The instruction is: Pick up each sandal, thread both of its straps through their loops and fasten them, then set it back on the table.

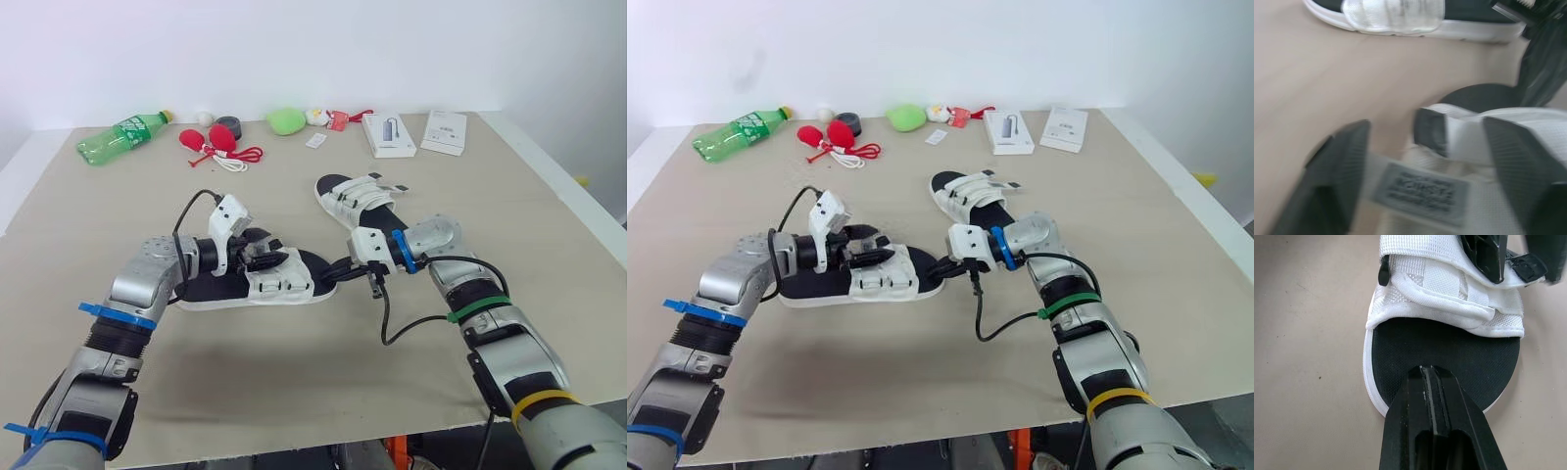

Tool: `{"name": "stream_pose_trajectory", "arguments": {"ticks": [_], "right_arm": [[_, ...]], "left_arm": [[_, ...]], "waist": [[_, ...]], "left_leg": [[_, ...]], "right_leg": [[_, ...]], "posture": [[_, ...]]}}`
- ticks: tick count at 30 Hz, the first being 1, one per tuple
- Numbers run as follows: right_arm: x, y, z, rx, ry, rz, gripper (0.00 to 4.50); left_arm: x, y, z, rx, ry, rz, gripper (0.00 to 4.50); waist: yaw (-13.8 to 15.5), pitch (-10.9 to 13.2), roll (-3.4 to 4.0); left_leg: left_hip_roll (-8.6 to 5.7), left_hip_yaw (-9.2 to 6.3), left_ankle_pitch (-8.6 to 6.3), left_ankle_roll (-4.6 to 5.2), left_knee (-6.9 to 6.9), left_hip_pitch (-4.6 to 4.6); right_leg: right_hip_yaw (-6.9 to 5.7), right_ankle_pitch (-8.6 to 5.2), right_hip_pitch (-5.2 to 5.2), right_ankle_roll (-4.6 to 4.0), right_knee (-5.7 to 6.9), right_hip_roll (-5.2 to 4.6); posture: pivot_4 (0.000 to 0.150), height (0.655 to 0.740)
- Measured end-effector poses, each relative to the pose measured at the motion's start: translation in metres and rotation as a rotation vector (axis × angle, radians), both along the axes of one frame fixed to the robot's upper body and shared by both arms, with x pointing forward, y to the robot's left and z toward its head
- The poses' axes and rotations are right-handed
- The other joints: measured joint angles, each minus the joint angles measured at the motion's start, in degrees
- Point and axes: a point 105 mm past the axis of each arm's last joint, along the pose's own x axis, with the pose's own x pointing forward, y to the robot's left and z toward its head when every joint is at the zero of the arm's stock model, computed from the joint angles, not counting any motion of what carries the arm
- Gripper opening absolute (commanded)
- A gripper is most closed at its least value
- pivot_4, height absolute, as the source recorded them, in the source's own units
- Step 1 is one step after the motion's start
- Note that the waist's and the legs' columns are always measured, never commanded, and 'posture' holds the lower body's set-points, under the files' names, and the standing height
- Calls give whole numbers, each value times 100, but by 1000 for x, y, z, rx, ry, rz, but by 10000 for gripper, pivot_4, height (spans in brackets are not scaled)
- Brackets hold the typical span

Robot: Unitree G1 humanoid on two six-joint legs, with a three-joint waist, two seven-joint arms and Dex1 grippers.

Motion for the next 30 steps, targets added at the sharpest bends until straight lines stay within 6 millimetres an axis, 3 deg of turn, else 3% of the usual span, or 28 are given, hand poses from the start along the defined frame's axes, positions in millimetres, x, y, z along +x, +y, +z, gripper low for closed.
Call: {"name": "stream_pose_trajectory", "arguments": {"ticks": [4,7,8,10,12,16,17,21,30], "right_arm": [[0,-1,0,-2,-1,-4,0],[0,-1,0,-2,-1,-4,0],[0,-1,0,-1,-2,-4,0],[0,-1,0,1,-3,-4,0],[1,0,0,3,-3,-4,0],[1,0,0,2,-3,-5,0],[1,-1,0,1,-3,-6,0],[1,-2,1,-1,-4,-8,0],[0,-3,1,-3,-7,-10,0]], "left_arm": [[19,7,31,45,-206,53,40434],[14,-5,58,-64,-255,-9,40434],[10,-10,63,-110,-251,-40,38097],[0,-24,68,-190,-200,-125,32631],[-10,-32,67,-241,-117,-197,22760],[-22,-38,43,-290,154,-265,2647],[-21,-38,37,-287,197,-259,667],[-11,-34,9,-195,341,-188,667],[24,-10,-6,-1,326,11,667]], "waist": [[4,0,0],[4,0,0],[3,0,0],[3,0,0],[-1,0,0],[-12,0,0],[-13,0,0],[-8,0,0],[-8,0,0]], "left_leg": [[-2,1,1,-2,1,-3],[-2,1,1,-2,0,-6],[-2,1,1,-2,-1,-6],[-1,0,1,-2,-2,-6],[-1,0,1,-2,-2,-6],[-2,0,1,-1,0,-5],[-2,0,1,-1,0,-5],[-4,0,1,-1,2,-6],[-4,0,1,-1,1,-6]], "right_leg": [[2,3,-1,2,-2,-1],[2,2,-1,5,-7,-2],[1,2,-1,6,-7,-2],[0,1,-1,6,-7,-1],[1,2,-2,6,-6,-1],[2,3,0,8,-6,-1],[1,3,0,8,-6,-1],[1,4,0,8,-7,-1],[2,2,-1,9,-7,-1]], "posture": [[1500,7400],[1500,7400],[1500,7400],[1500,7400],[1500,7400],[1500,7400],[1500,7400],[1500,7400],[1500,7400]]}}
